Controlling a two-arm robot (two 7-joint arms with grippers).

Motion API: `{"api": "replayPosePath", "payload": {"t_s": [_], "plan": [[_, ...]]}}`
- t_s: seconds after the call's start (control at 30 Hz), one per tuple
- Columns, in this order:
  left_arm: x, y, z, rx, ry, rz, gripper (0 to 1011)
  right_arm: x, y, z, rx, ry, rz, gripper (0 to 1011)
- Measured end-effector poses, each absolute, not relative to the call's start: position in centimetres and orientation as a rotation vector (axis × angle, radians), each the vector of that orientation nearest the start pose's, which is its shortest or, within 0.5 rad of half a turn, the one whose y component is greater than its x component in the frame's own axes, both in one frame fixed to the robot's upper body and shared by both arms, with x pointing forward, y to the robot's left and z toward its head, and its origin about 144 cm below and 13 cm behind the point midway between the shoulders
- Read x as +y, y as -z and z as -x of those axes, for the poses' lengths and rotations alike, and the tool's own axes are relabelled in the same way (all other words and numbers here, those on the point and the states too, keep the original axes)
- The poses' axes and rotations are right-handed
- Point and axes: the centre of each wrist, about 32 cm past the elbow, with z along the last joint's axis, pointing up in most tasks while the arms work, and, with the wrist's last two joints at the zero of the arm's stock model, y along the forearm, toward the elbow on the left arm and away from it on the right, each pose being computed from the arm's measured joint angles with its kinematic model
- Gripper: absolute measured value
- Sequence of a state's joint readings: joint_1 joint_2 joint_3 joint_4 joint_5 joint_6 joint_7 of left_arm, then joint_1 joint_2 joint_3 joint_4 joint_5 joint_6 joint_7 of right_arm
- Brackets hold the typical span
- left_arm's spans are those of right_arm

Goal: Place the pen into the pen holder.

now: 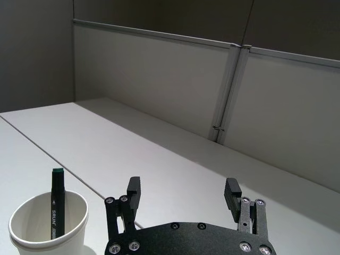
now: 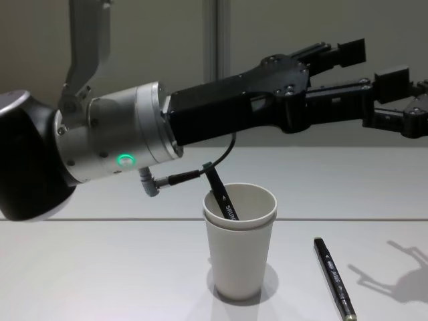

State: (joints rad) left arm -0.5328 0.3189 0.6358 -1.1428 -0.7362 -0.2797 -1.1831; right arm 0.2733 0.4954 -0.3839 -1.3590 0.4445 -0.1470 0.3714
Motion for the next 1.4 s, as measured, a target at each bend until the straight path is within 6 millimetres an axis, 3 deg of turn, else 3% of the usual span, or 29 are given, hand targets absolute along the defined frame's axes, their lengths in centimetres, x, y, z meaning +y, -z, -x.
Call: {"api": "replayPosePath", "payload": {"t_s": [0.93, 1.4], "plan": [[23.3, -115.1, -54.8, -0.065, -0.406, 0.073, 1002, -30.8, -114.1, -49.1, -0.262, 1.221, 0.284, 1001], [25.1, -114.7, -53.5, -0.079, -0.595, -0.012, 1002, -30.9, -114.0, -48.8, -0.284, 1.247, 0.305, 1001]]}}
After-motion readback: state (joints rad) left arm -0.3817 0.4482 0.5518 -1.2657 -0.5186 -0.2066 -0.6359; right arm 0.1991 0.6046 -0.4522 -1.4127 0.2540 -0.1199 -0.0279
